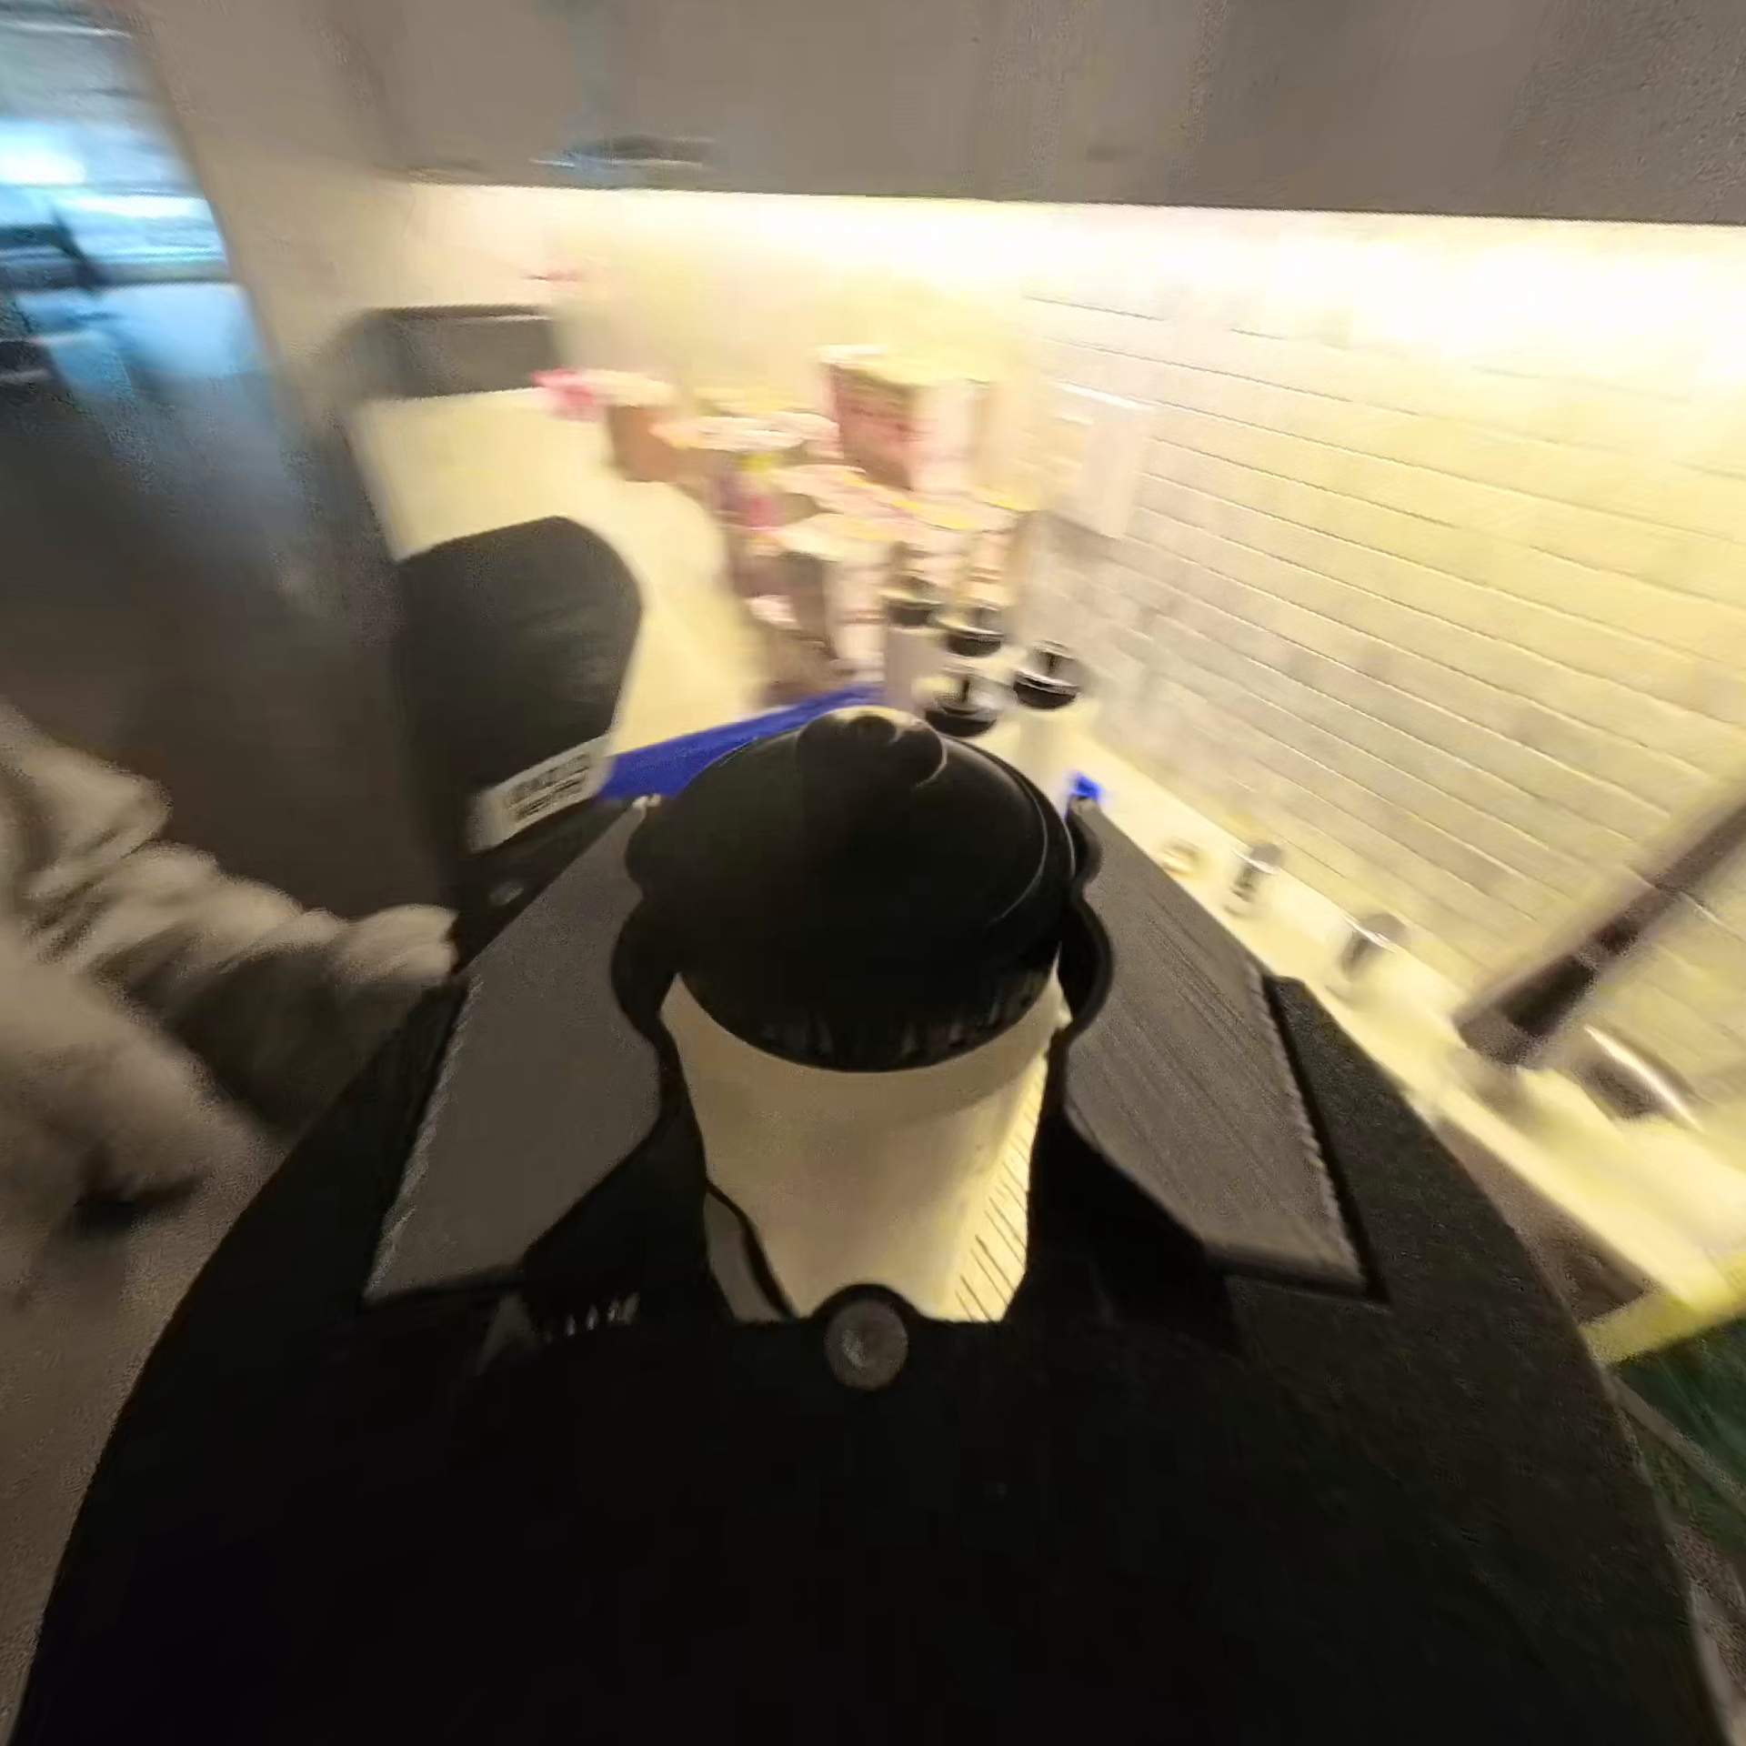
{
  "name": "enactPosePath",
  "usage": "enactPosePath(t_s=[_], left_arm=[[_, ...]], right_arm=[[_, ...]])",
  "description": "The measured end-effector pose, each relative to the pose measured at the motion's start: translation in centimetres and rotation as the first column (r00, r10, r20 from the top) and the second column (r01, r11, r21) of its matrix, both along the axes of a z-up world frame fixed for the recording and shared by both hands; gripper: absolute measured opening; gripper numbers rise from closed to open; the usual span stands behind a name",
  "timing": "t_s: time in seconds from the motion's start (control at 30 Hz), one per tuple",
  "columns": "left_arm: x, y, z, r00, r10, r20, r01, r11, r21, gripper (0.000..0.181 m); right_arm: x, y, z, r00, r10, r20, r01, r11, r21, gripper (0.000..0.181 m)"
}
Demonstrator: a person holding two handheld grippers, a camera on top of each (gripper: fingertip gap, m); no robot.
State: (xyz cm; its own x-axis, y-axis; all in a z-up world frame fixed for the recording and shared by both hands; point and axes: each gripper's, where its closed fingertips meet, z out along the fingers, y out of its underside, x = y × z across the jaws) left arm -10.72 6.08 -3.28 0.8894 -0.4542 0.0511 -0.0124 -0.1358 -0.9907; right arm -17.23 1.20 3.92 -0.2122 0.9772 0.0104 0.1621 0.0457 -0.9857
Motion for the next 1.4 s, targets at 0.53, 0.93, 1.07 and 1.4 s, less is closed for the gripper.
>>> enactPosePath(t_s=[0.53,0.93,1.07,1.4], left_arm=[[2.6,-1.5,1.4,0.97,-0.233,0.066,0.233,0.972,0.014,0.104],[-2.0,2.1,-0.4,0.989,0.144,-0.014,-0.144,0.989,-0.028,0.105],[0.0,0.8,0.7,0.995,-0.081,0.058,0.082,0.997,-0.012,0.103],[1.8,-0.5,1.9,0.976,-0.205,0.067,0.205,0.979,0.006,0.103]], right_arm=[[1.9,-2.6,1.6,0.875,0.484,0.008,-0.482,0.872,-0.084,0.079],[-1.1,3.0,0.0,0.926,-0.377,-0.007,0.377,0.926,-0.002,0.079],[0.0,0.8,1.2,0.995,0.093,0.039,-0.094,0.995,0.019,0.1],[0.3,-1.1,1.6,0.966,0.259,-0.01,-0.259,0.964,-0.057,0.078]])
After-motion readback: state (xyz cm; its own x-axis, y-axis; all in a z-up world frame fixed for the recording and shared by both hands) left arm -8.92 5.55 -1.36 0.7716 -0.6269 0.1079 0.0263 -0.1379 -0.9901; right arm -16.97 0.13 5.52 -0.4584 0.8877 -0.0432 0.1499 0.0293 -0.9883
